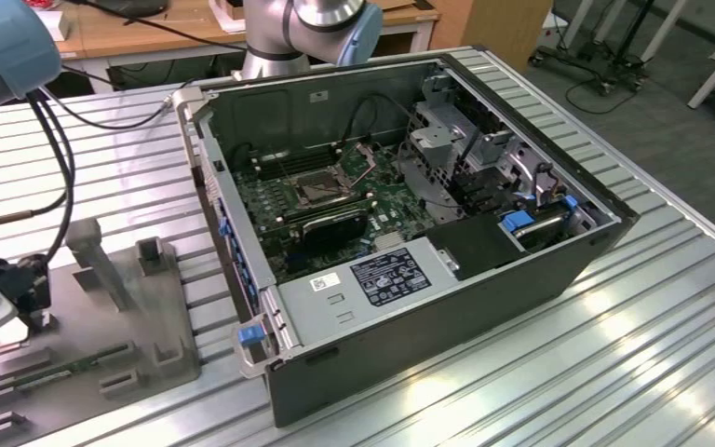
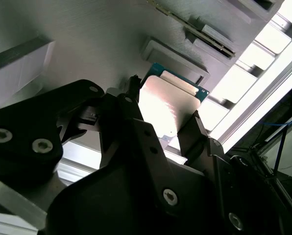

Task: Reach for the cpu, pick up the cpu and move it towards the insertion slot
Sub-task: 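Pick up the cpu and move it towards the insertion slot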

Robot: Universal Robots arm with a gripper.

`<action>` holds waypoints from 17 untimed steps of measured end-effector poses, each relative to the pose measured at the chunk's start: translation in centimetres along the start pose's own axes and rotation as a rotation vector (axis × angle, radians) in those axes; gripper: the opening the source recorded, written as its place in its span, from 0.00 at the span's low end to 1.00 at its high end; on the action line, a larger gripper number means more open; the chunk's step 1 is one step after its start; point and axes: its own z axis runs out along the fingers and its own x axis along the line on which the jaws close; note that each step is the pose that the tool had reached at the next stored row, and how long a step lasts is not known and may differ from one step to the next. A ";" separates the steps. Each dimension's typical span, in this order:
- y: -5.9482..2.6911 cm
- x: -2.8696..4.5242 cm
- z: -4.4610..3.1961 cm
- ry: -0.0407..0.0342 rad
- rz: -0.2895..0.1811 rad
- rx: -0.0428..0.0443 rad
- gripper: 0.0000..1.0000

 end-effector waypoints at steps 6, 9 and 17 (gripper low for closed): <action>0.01 0.00 -0.24 -0.0002 0.000 -0.0002 0.55; 0.01 0.00 -0.26 -0.0001 0.000 -0.0001 0.55; 0.04 -0.03 -0.76 0.0001 0.001 0.0000 0.55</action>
